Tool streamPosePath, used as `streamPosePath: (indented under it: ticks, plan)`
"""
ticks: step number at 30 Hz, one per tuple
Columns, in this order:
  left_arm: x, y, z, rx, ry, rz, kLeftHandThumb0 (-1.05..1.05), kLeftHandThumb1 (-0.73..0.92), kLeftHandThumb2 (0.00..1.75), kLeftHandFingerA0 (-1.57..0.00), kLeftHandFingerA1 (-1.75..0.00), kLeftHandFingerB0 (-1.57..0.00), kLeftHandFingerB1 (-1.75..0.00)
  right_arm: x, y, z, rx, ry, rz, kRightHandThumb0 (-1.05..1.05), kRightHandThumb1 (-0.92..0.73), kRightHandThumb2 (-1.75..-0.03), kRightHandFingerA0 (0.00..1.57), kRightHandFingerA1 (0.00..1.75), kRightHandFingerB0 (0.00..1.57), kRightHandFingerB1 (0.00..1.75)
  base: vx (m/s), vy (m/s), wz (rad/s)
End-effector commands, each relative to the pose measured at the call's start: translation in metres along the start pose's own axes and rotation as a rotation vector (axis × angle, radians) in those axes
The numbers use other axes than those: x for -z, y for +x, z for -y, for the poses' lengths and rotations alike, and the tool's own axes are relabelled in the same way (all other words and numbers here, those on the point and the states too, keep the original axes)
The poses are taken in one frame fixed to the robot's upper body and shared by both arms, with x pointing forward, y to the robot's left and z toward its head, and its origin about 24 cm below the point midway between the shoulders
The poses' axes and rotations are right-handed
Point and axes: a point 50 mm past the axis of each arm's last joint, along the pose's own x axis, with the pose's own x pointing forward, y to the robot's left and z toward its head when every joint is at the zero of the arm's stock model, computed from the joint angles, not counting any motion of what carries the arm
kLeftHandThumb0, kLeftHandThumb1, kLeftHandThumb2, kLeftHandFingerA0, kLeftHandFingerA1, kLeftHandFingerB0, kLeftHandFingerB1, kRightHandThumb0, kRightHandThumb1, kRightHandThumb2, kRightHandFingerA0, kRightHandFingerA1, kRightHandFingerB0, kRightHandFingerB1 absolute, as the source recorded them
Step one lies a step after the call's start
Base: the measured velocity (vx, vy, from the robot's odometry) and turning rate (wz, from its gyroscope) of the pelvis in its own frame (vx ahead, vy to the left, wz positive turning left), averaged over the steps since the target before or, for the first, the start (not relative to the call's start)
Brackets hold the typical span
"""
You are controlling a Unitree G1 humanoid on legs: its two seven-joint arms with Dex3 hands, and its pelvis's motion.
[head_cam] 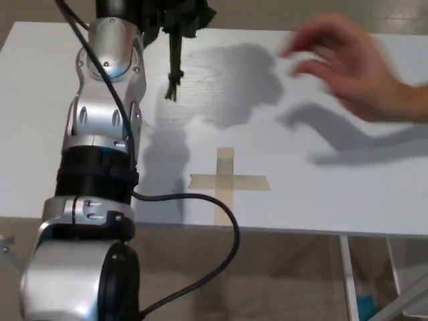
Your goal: Use the left hand to pick up the rose and passes it to a human.
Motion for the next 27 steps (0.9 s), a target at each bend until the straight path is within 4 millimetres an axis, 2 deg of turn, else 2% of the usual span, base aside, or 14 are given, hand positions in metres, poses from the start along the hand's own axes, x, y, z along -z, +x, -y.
streamPosePath:
  ticks: [1,4,14,15,18,20,22,27]
  plan:
    - [0.008,0.003,0.009,0.064,-0.225,-0.159,-0.18,0.77,0.77,-1.06,-1.44,-0.84,-1.06,0.005,-0.001,0.001,-0.013,0.003,-0.026,-0.31,-0.68,-0.59,0.69,0.43,0.55,0.38,0.0,0.0,0.0]
    - [0.014,0.001,0.012,0.067,-0.256,-0.227,-0.17,0.78,0.78,-1.03,-1.52,-0.8,-1.09,0.003,0.0,-0.001,-0.022,0.004,-0.027,-0.31,-0.68,-0.59,0.69,0.43,0.54,0.38,0.0,0.0,0.0]
    - [0.032,-0.013,0.025,0.096,-0.272,-0.289,-0.17,0.8,0.75,-1.01,-1.5,-0.79,-1.03,0.011,-0.003,-0.004,-0.035,-0.009,-0.039,-0.31,-0.68,-0.59,0.69,0.43,0.54,0.38,0.0,0.0,0.0]
    - [0.035,-0.016,0.028,0.107,-0.273,-0.29,-0.17,0.79,0.74,-1.02,-1.46,-0.81,-1.02,0.012,-0.003,-0.005,-0.036,-0.011,-0.039,-0.37,-0.59,-0.79,0.64,0.55,0.5,0.5,0.0,0.0,0.0]
    - [0.045,-0.025,0.042,0.121,-0.277,-0.306,-0.18,0.8,0.73,-1.03,-1.44,-0.83,-1.02,0.012,-0.003,-0.006,-0.04,-0.015,-0.039,-0.37,-0.59,-0.79,0.64,0.55,0.5,0.5,0.0,0.0,0.0]
    - [0.045,-0.026,0.043,0.121,-0.276,-0.306,-0.18,0.8,0.73,-1.03,-1.44,-0.83,-1.02,0.012,-0.003,-0.006,-0.04,-0.015,-0.039,-0.37,-0.59,-0.79,0.64,0.55,0.5,0.5,0.0,0.0,0.0]
    - [0.054,-0.034,0.058,0.153,-0.308,-0.326,-0.16,0.79,0.75,-1.03,-1.41,-0.83,-1.01,0.012,-0.003,-0.006,-0.038,-0.021,-0.04,-0.38,-0.59,-0.79,0.66,0.56,0.5,0.5,0.0,0.0,0.0]
    - [0.057,-0.038,0.065,0.173,-0.313,-0.332,-0.15,0.79,0.75,-1.01,-1.43,-0.84,-1.04,0.011,-0.003,-0.005,-0.039,-0.022,-0.036,-0.37,-0.59,-0.79,0.65,0.56,0.5,0.5,0.0,0.0,0.0]
